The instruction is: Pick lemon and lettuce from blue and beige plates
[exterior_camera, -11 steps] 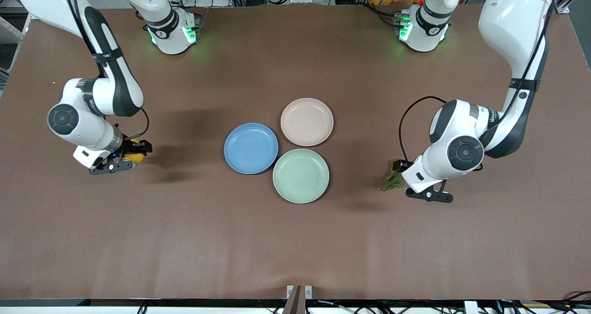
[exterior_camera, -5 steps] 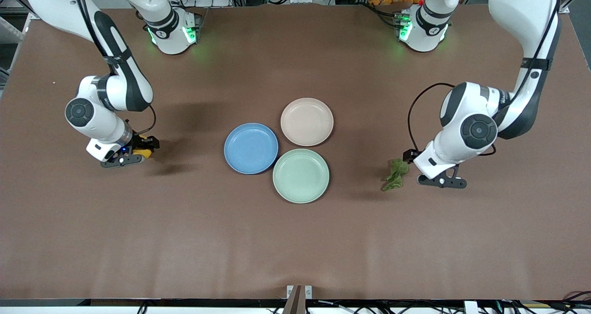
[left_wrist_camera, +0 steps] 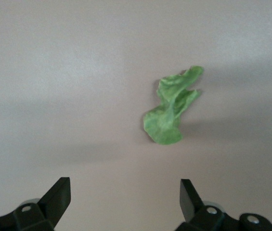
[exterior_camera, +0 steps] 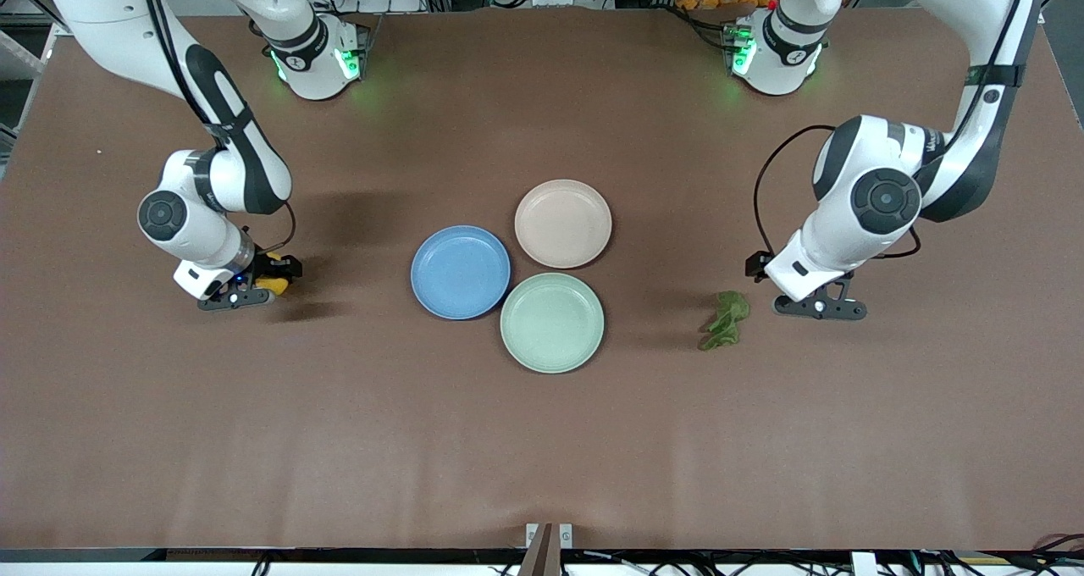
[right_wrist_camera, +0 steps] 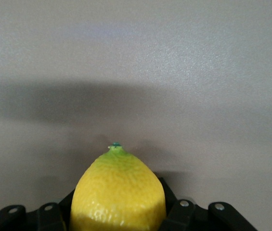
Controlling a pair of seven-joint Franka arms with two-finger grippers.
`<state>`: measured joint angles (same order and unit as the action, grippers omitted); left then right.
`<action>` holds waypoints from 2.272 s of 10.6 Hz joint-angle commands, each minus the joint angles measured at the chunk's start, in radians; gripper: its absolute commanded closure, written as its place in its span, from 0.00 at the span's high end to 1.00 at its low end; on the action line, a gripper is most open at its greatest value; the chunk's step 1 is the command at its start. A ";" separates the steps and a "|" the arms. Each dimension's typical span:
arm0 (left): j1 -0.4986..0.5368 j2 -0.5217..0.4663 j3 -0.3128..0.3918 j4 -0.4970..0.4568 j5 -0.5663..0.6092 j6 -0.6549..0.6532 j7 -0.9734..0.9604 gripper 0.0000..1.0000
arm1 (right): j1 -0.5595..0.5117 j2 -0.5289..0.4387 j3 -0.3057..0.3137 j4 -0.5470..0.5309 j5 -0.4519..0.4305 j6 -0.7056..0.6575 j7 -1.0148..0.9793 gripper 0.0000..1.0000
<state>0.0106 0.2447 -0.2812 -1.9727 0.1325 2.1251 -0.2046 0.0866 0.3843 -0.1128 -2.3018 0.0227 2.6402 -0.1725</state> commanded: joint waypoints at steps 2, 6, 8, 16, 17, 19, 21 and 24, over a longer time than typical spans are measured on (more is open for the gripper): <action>-0.032 -0.148 0.066 -0.147 -0.089 0.022 0.102 1.00 | 0.001 -0.004 0.004 -0.005 0.078 0.015 -0.018 0.72; -0.103 -0.232 0.142 -0.183 -0.120 0.012 0.149 1.00 | 0.002 -0.005 0.004 -0.004 0.111 0.014 -0.018 1.00; -0.100 -0.254 0.142 -0.134 -0.120 -0.007 0.155 1.00 | 0.001 -0.021 0.005 0.002 0.112 -0.005 -0.010 1.00; -0.078 -0.254 0.137 0.236 -0.119 -0.321 0.154 1.00 | -0.002 -0.182 -0.001 0.147 0.111 -0.341 0.050 1.00; -0.078 -0.254 0.140 0.267 -0.120 -0.370 0.154 1.00 | -0.004 -0.206 -0.001 0.150 0.111 -0.361 0.050 1.00; -0.078 -0.252 0.145 0.323 -0.119 -0.437 0.154 1.00 | -0.005 -0.264 -0.007 0.151 0.109 -0.377 0.050 1.00; -0.077 -0.259 0.145 0.342 -0.120 -0.464 0.152 1.00 | -0.007 -0.310 -0.024 0.163 0.099 -0.405 0.048 1.00; -0.058 -0.259 0.143 0.385 -0.137 -0.504 0.143 1.00 | -0.021 -0.331 -0.022 0.318 0.079 -0.578 0.038 1.00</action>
<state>-0.0579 -0.0126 -0.1383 -1.6183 0.0308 1.6567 -0.0808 0.0819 0.0667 -0.1427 -2.0682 0.1119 2.1561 -0.1284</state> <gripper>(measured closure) 0.000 0.000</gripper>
